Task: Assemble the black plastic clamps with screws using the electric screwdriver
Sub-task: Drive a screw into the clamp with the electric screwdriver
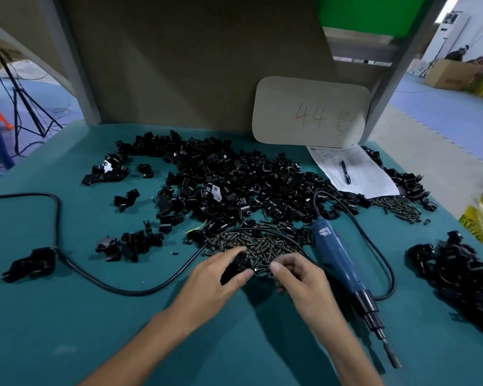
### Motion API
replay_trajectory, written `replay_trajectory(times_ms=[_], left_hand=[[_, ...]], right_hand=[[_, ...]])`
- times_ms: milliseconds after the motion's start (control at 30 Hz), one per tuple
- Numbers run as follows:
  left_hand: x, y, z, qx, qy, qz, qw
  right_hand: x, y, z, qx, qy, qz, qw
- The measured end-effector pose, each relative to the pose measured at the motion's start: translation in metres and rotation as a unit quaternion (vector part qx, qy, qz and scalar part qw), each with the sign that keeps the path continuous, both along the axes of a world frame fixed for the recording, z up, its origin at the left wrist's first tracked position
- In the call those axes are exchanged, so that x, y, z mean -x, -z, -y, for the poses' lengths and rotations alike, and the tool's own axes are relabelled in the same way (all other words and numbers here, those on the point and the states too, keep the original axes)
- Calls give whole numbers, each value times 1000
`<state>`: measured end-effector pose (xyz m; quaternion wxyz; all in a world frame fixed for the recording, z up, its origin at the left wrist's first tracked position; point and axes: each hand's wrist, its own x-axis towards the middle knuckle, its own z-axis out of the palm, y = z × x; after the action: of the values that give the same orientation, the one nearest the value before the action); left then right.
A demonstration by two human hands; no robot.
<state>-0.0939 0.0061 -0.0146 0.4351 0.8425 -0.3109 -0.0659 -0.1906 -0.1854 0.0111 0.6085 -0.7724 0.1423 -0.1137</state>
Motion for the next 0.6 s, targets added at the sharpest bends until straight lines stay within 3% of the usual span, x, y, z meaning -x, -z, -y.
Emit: replay_trajectory(times_ms=[67, 133, 367, 600], left_hand=[[-1, 1, 1, 6, -2, -4, 1000], [0, 0, 0, 10, -7, -3, 1000], [-1, 0, -2, 31, -20, 7, 999], [-1, 4, -1, 7, -6, 21, 1000]], right_hand=[[-8, 2, -10, -112, 0, 25, 993], [-13, 7, -16, -154, -2, 32, 987], [-17, 15, -22, -209, -12, 35, 977], [-17, 15, -21, -190, -7, 48, 981]])
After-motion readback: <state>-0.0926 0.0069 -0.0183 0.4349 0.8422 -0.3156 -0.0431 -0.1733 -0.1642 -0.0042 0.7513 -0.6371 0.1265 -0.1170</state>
